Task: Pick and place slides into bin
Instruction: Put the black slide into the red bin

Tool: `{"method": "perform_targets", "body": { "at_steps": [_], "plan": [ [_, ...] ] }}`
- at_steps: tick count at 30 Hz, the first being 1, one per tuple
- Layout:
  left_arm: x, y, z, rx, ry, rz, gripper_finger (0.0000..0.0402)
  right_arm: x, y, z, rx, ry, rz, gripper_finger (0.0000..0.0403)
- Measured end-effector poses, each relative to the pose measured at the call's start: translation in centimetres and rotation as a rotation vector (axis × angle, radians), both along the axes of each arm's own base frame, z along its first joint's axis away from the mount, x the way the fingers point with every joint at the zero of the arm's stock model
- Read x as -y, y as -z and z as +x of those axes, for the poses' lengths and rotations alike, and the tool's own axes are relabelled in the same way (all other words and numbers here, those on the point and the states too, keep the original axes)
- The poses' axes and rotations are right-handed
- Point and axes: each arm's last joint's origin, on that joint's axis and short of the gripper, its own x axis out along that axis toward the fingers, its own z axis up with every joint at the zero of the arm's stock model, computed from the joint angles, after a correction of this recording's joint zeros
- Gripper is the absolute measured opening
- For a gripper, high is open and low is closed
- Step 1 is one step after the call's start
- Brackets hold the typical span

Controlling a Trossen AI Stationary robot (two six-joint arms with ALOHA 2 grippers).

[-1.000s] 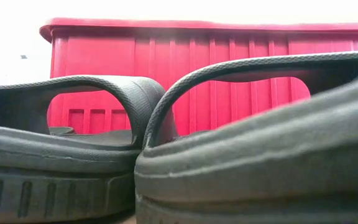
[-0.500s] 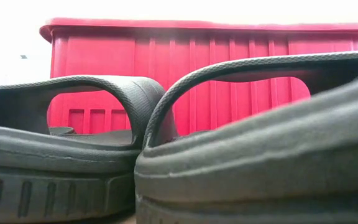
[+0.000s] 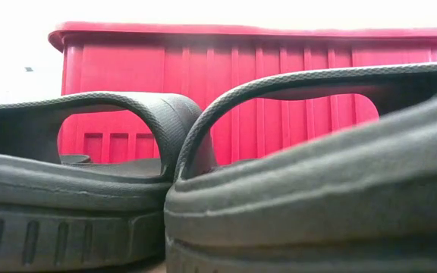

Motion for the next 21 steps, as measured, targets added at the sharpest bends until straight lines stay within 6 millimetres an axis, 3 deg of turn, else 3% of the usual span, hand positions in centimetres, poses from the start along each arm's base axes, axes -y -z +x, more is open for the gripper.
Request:
{"method": "perform_targets", "body": {
  "at_steps": [21],
  "plan": [
    [0.0, 0.0, 0.0, 0.0, 0.0, 0.0, 0.0021, -0.02, 0.02, 0.01, 0.002, 0.006, -0.042, 0.0]
  ]
}}
